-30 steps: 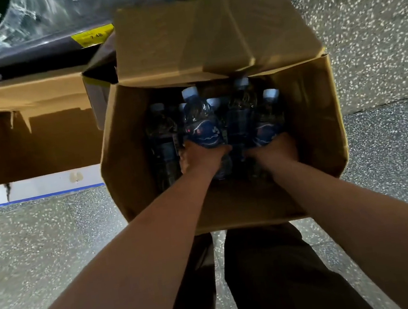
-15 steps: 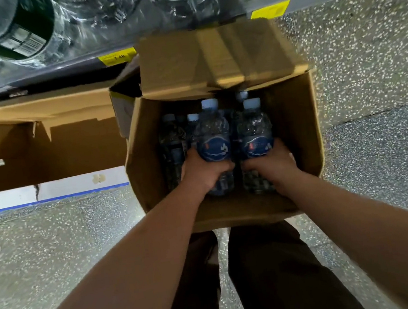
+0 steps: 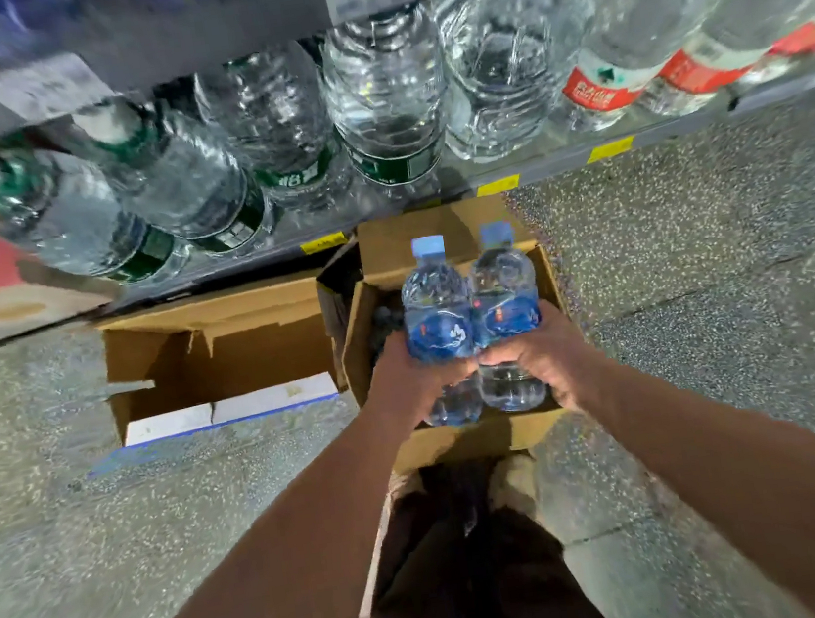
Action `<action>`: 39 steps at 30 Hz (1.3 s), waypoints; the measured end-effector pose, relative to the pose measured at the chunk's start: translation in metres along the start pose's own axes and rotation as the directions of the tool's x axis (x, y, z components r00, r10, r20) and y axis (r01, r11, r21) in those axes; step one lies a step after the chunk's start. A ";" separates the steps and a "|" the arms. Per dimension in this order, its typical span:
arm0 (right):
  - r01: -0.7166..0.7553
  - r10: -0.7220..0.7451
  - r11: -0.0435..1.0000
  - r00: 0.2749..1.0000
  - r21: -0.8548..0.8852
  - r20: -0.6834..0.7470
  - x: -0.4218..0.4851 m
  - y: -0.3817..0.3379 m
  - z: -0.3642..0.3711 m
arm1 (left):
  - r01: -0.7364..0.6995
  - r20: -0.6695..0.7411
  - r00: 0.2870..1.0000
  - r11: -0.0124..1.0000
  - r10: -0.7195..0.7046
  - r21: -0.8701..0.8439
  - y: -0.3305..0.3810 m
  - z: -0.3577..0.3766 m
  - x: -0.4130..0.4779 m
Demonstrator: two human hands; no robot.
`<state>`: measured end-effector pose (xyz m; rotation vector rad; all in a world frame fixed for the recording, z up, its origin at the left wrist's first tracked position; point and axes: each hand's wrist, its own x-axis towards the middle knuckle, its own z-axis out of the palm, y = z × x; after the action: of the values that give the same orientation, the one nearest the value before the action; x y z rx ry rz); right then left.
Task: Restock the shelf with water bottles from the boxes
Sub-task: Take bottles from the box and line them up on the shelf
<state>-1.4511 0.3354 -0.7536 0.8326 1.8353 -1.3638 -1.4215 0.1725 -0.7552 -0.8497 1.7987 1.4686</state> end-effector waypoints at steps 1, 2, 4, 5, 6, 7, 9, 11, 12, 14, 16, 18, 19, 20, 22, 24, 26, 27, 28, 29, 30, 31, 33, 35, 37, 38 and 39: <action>0.034 -0.034 0.999 0.999 -0.003 0.025 -0.013 -0.008 -0.004 | -0.016 -0.026 1.000 1.000 0.016 -0.014 0.008 -0.003 -0.013; 0.061 -0.061 0.998 0.997 -0.003 0.041 -0.024 -0.015 -0.007 | -0.048 -0.047 0.998 0.999 0.047 -0.023 0.015 -0.006 -0.026; 0.126 -0.125 0.992 0.990 -0.011 0.061 -0.049 -0.033 -0.012 | -0.123 -0.066 0.991 0.992 0.120 -0.040 0.034 -0.013 -0.051; 0.157 -0.155 0.988 0.985 -0.016 0.077 -0.062 -0.042 -0.013 | -0.146 -0.080 0.987 0.987 0.141 -0.066 0.043 -0.018 -0.064; 0.191 -0.190 0.981 0.978 -0.011 0.089 -0.074 -0.051 -0.013 | -0.175 -0.087 0.982 0.979 0.167 -0.103 0.052 -0.023 -0.077; 0.214 -0.212 0.977 0.973 -0.010 0.094 -0.085 -0.060 -0.013 | -0.192 -0.095 0.979 0.972 0.180 -0.136 0.061 -0.029 -0.090; 0.278 -0.278 0.960 0.957 0.009 0.088 -0.107 -0.079 -0.011 | -0.237 -0.118 0.968 0.959 0.220 -0.153 0.077 -0.043 -0.117; 0.353 -0.357 0.934 0.932 0.058 0.062 -0.134 -0.096 -0.006 | -0.278 -0.154 0.955 0.948 0.255 -0.153 0.092 -0.059 -0.144; 0.394 -0.397 0.916 0.917 0.074 0.035 -0.147 -0.104 -0.002 | -0.303 -0.172 0.946 0.940 0.276 -0.154 0.097 -0.068 -0.156; 0.466 -0.468 0.882 0.883 0.074 0.017 -0.180 -0.121 0.008 | -0.359 -0.202 0.924 0.921 0.326 -0.153 0.104 -0.088 -0.181; 0.516 -0.522 0.852 0.851 0.090 0.058 -0.215 -0.135 0.021 | -0.446 -0.235 0.882 0.885 0.409 -0.132 0.107 -0.109 -0.211; 0.572 -0.577 0.816 0.813 0.079 0.079 -0.252 -0.146 0.034 | -0.512 -0.234 0.848 0.850 0.476 -0.126 0.106 -0.133 -0.243; 0.605 -0.609 0.793 0.789 0.073 0.075 -0.275 -0.151 0.041 | -0.543 -0.240 0.828 0.830 0.506 -0.124 0.106 -0.146 -0.261; 0.631 -0.636 0.772 0.769 0.077 0.065 -0.295 -0.154 0.046 | -0.575 -0.247 0.807 0.810 0.537 -0.115 0.106 -0.157 -0.277; 0.673 -0.678 0.735 0.733 0.081 0.058 -0.333 -0.161 0.059 | -0.642 -0.246 0.757 0.760 0.606 -0.102 0.107 -0.178 -0.312; 0.719 -0.720 0.694 0.693 0.035 0.039 -0.370 -0.167 0.071 | -0.689 -0.226 0.715 0.722 0.661 -0.070 0.109 -0.196 -0.346; 0.759 -0.760 0.650 0.648 0.050 0.051 -0.411 -0.176 0.080 | -0.728 -0.227 0.674 0.685 0.703 -0.039 0.112 -0.213 -0.385; 0.769 -0.773 0.634 0.632 0.075 0.052 -0.431 -0.180 0.083 | -0.760 -0.246 0.637 0.649 0.731 -0.040 0.114 -0.221 -0.405; 0.783 -0.787 0.616 0.615 0.083 0.045 -0.452 -0.184 0.085 | -0.782 -0.272 0.607 0.621 0.747 -0.039 0.117 -0.228 -0.425; 0.805 -0.809 0.587 0.587 0.083 0.027 -0.470 -0.188 0.087 | -0.805 -0.288 0.574 0.593 0.767 -0.024 0.119 -0.236 -0.443; 0.823 -0.825 0.564 0.565 0.068 0.003 -0.489 -0.193 0.090 | -0.815 -0.289 0.559 0.580 0.777 -0.019 0.123 -0.243 -0.459; 0.843 -0.844 0.535 0.536 0.061 -0.005 -0.508 -0.198 0.093 | -0.835 -0.285 0.530 0.550 0.799 -0.010 0.126 -0.249 -0.473; 0.872 -0.873 0.487 0.488 0.056 -0.005 -0.540 -0.209 0.097 | -0.866 -0.306 0.474 0.499 0.826 0.006 0.134 -0.263 -0.500; 0.891 -0.891 0.453 0.453 0.037 -0.015 -0.572 -0.221 0.102 | -0.879 -0.338 0.448 0.478 0.828 0.005 0.139 -0.277 -0.527; 0.918 -0.918 0.397 0.397 0.018 -0.007 -0.598 -0.230 0.109 | -0.896 -0.344 0.402 0.441 0.849 0.041 0.142 -0.288 -0.554; 0.925 -0.925 0.381 0.381 0.012 0.001 -0.610 -0.233 0.112 | -0.906 -0.349 0.375 0.420 0.859 0.061 0.143 -0.292 -0.566; 0.927 -0.927 0.376 0.376 0.007 0.003 -0.620 -0.237 0.114 | -0.918 -0.355 0.341 0.390 0.870 0.075 0.143 -0.296 -0.578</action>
<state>-1.2844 0.1124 -0.1407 -0.4098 2.4060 -1.9919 -1.2322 -0.0508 -0.1587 -0.0258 2.6917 2.2415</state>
